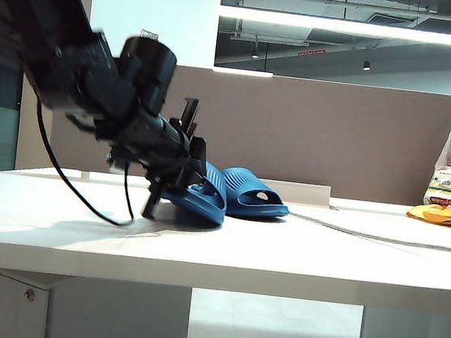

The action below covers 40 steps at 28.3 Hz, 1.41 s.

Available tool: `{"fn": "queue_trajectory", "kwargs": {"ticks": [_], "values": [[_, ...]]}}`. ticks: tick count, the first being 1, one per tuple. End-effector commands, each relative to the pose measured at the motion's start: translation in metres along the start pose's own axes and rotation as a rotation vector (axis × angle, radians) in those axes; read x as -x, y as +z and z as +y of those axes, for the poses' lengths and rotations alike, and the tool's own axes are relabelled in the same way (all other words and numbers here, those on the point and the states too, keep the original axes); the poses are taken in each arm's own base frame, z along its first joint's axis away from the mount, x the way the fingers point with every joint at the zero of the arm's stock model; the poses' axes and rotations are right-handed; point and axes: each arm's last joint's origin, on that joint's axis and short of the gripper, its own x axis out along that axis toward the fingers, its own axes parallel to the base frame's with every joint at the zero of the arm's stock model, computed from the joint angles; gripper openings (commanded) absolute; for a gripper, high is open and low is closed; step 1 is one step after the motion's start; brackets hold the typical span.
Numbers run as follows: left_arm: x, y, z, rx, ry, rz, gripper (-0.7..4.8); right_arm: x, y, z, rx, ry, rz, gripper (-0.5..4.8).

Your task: Interlock the pair of blue slippers on the table with their fronts facing up.

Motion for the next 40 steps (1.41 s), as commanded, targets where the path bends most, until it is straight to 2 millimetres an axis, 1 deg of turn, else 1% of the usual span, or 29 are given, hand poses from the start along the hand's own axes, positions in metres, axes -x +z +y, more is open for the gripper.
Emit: {"fn": "queue_trajectory", "kwargs": {"ticks": [1,4,8,10,12,15,21,28,31,33,38,40], "values": [[0.019,0.019,-0.016,-0.277,0.058,0.075,-0.06,0.000,0.001,0.000,-0.003,0.002,-0.009,-0.04],[0.038,0.036,-0.029,-0.465,0.099,0.086,-0.06,0.000,0.001,0.000,-0.003,0.002,-0.009,-0.04],[0.064,0.053,-0.041,-0.702,0.173,0.107,-0.06,0.000,0.001,0.000,-0.003,0.002,-0.009,-0.04],[0.077,0.059,-0.045,-0.815,0.222,0.134,-0.06,0.000,0.001,0.000,-0.003,0.002,-0.009,-0.04],[0.089,0.063,-0.047,-0.888,0.269,0.158,-0.06,0.000,0.001,0.000,-0.003,0.002,-0.009,-0.04],[0.103,0.062,-0.052,-1.012,0.304,0.201,-0.06,0.000,0.001,0.000,-0.003,0.002,-0.009,-0.04],[0.118,0.060,-0.058,-1.143,0.310,0.273,-0.06,0.000,0.001,0.000,-0.003,0.001,-0.009,-0.04],[0.126,0.057,-0.047,-1.276,0.386,0.416,-0.06,0.000,0.001,0.000,-0.003,0.002,-0.009,-0.04],[0.127,0.057,-0.045,-1.300,0.402,0.436,-0.06,0.000,0.001,0.000,-0.010,0.006,-0.011,-0.05],[0.130,0.058,-0.047,-1.314,0.401,0.431,-0.06,0.000,0.002,0.000,-0.096,0.008,-0.018,-0.05],[0.144,0.061,-0.060,-1.348,0.382,0.375,-0.06,0.000,0.002,0.001,-0.537,0.045,-0.012,-0.05],[0.152,0.063,-0.067,-1.358,0.374,0.349,-0.06,0.000,0.003,0.002,-0.591,0.066,-0.017,-0.05]]}}
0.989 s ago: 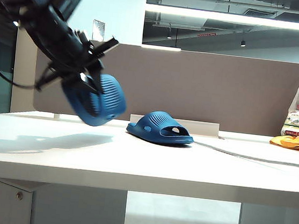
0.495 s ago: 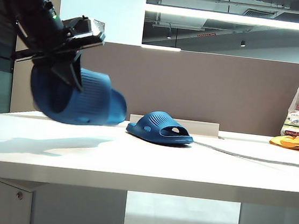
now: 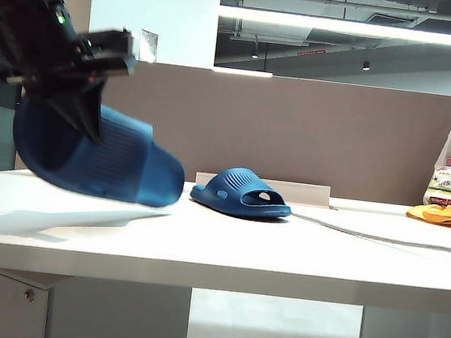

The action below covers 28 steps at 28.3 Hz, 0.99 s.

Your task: Interlock the pair of blue slippers on the table with their fronts facing up.

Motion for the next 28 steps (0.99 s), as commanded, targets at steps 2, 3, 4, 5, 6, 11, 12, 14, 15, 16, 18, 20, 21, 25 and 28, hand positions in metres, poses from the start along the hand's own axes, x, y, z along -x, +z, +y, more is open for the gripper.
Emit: {"fn": "queue_trajectory", "kwargs": {"ticks": [2,3,4,5,6,11,12,14,15,16,18,20,21,25,28], "values": [[0.027,0.007,0.003,-0.015,0.023,-0.089,-0.06,0.000,0.004,0.003,-0.159,0.051,-0.026,-0.04],[0.031,0.007,0.004,-0.013,0.026,-0.097,-0.06,0.000,0.004,0.003,-0.161,0.055,-0.030,-0.02],[0.035,0.007,0.004,-0.008,0.026,-0.103,-0.06,0.000,0.004,0.003,-0.174,0.059,-0.027,0.03],[0.039,0.007,0.004,-0.007,0.028,-0.105,-0.06,0.000,0.004,0.004,-0.189,0.073,-0.017,0.20],[0.042,0.006,0.005,-0.003,0.030,-0.103,-0.06,0.000,0.003,0.005,-0.195,0.100,0.002,0.70],[0.049,-0.001,0.013,0.023,0.052,-0.048,-0.06,0.001,0.002,0.005,-0.265,0.122,0.059,1.26],[0.049,-0.003,0.015,0.029,0.056,-0.041,-0.06,0.001,0.003,0.006,-0.265,0.112,0.056,1.26],[0.048,-0.005,0.019,0.039,0.064,-0.032,-0.06,0.001,0.007,0.007,-0.265,0.104,0.031,1.26],[0.048,-0.006,0.020,0.042,0.065,-0.031,-0.06,0.002,0.010,0.008,-0.265,0.104,0.018,1.26],[0.048,-0.007,0.020,0.043,0.065,-0.035,-0.06,0.002,0.014,0.011,-0.265,0.114,0.005,1.26],[0.049,-0.007,0.020,0.043,0.064,-0.036,-0.06,0.003,0.023,0.015,-0.255,0.123,-0.009,1.26],[0.049,-0.007,0.020,0.042,0.064,-0.041,-0.06,0.004,0.038,0.023,-0.214,0.134,-0.026,1.26],[0.049,-0.006,0.020,0.042,0.064,-0.044,-0.06,0.004,0.045,0.027,-0.188,0.137,-0.032,1.26],[0.049,-0.005,0.020,0.045,0.061,-0.055,-0.06,-0.001,0.085,0.047,-0.020,0.083,-0.006,1.26],[0.050,-0.005,0.020,0.047,0.061,-0.056,-0.06,-0.016,0.112,0.061,0.109,-0.015,0.077,1.27]]}}
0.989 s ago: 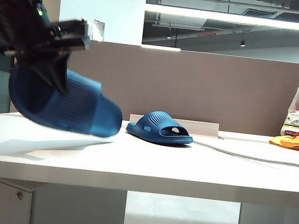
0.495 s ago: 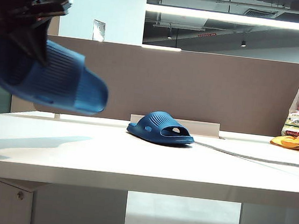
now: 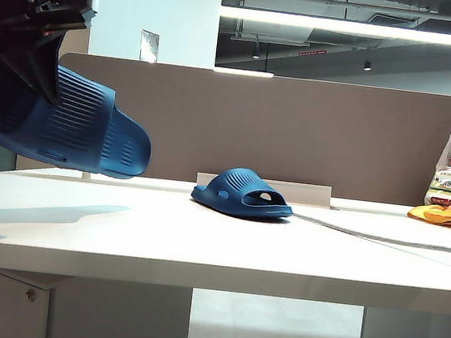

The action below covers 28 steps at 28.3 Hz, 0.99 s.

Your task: Interlock the pair of blue slippers on the table with their fronts facing up.

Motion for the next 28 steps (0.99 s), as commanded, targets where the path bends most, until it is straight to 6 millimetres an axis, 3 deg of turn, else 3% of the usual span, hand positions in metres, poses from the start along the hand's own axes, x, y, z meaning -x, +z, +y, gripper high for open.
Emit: {"fn": "queue_trajectory", "kwargs": {"ticks": [1,5,7,10,15,22,28], "values": [[0.003,0.003,0.000,-0.001,-0.005,-0.035,-0.06,-0.020,0.024,0.011,0.170,-0.129,0.106,1.27],[0.004,0.003,0.000,0.000,-0.004,-0.035,-0.06,-0.059,0.042,0.020,0.195,-0.181,0.171,1.40],[0.004,0.004,0.000,-0.001,-0.004,-0.039,-0.06,-0.080,0.044,0.022,0.173,-0.145,0.174,1.82],[0.004,0.004,0.000,-0.001,-0.003,-0.044,-0.06,-0.107,0.040,0.022,0.062,-0.050,0.188,1.82],[0.005,0.006,0.000,-0.003,-0.002,-0.062,-0.06,-0.159,0.020,0.016,-0.114,0.057,0.321,2.59],[0.005,0.008,0.000,-0.003,-0.001,-0.080,-0.06,-0.222,-0.016,0.008,-0.290,0.169,0.419,2.65],[0.006,0.009,0.000,0.006,-0.001,-0.098,-0.06,-0.269,-0.035,0.005,-0.506,0.270,0.437,2.65]]}}
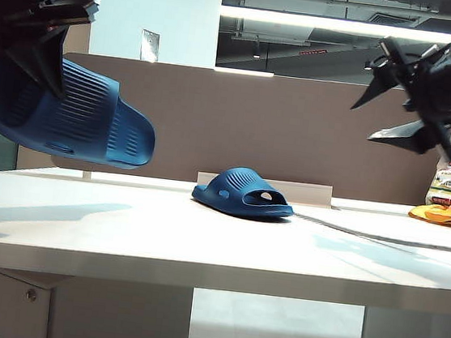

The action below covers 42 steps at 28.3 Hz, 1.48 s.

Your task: Interlock the pair of blue slippers on the table with their fronts facing up.

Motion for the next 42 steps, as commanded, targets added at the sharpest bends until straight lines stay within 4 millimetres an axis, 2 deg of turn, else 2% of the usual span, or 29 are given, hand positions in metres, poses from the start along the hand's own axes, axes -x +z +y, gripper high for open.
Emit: {"fn": "queue_trajectory", "kwargs": {"ticks": [1,5,11,16,20,26,33,37,42], "values": [[0.003,0.005,0.000,0.014,0.000,-0.052,-0.06,-0.026,0.008,0.002,-0.097,0.109,0.010,2.65],[0.003,0.007,-0.001,0.019,-0.019,-0.069,-0.06,-0.060,0.010,0.000,-0.141,0.143,0.067,2.65],[0.003,0.007,-0.001,0.050,-0.024,-0.072,-0.06,-0.111,0.001,0.001,-0.186,0.166,0.122,2.64],[0.003,0.007,-0.001,0.076,-0.035,-0.072,-0.06,-0.137,-0.011,-0.004,-0.200,0.154,0.170,2.62],[0.004,0.008,-0.003,0.125,-0.136,-0.080,-0.06,-0.145,-0.019,-0.012,-0.208,0.125,0.168,2.62],[0.005,0.010,0.004,0.253,-0.237,-0.094,-0.06,-0.147,-0.022,-0.018,-0.197,0.084,0.146,2.62],[0.012,0.005,0.038,0.396,-0.361,-0.103,-0.06,-0.154,-0.019,-0.017,-0.160,0.059,0.150,2.62],[0.018,-0.003,0.062,0.454,-0.326,-0.100,-0.06,-0.157,-0.014,-0.012,-0.128,0.055,0.149,2.62],[0.021,-0.012,0.077,0.465,-0.344,-0.105,-0.06,-0.157,-0.014,-0.012,-0.121,0.037,0.133,2.61]]}}
